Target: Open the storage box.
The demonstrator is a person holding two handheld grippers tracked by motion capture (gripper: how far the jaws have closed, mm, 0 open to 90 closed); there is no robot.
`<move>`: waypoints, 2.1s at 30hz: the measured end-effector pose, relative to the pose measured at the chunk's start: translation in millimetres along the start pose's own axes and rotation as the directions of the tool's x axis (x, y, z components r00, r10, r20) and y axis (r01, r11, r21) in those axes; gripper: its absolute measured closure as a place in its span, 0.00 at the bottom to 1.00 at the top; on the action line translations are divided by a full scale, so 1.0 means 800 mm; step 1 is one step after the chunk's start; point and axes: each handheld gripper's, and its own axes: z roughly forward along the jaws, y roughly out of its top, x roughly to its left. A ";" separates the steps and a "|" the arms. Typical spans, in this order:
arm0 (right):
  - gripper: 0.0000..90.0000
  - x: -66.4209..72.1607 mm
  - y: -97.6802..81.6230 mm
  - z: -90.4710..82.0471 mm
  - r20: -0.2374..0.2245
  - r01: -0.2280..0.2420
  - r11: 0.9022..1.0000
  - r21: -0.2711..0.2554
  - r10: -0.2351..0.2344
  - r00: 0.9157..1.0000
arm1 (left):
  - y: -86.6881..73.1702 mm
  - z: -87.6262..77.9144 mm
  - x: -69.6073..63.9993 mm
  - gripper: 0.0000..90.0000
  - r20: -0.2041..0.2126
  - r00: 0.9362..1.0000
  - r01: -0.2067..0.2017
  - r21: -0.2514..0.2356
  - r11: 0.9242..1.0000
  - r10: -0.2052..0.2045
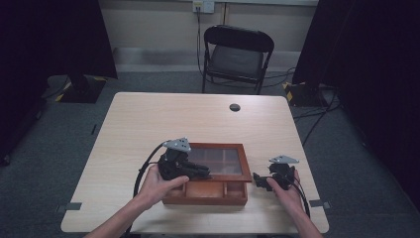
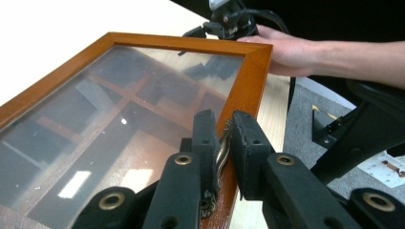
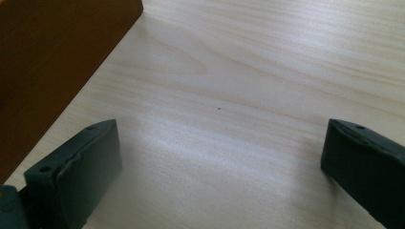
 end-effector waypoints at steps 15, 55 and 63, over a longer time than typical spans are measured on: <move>0.00 0.000 0.000 0.000 0.000 0.000 1.000 0.001 0.000 1.000 | 0.013 -0.007 0.004 0.89 -0.002 1.000 0.001 -0.018 1.000 -0.001; 0.00 0.000 0.000 0.000 -0.001 0.001 1.000 0.000 -0.001 1.000 | 0.039 -0.019 0.012 0.90 -0.018 1.000 -0.004 -0.052 0.999 0.003; 0.00 0.000 0.000 0.000 -0.001 0.001 1.000 0.000 -0.001 1.000 | 0.045 -0.022 0.016 0.90 -0.022 1.000 0.003 -0.071 0.997 -0.004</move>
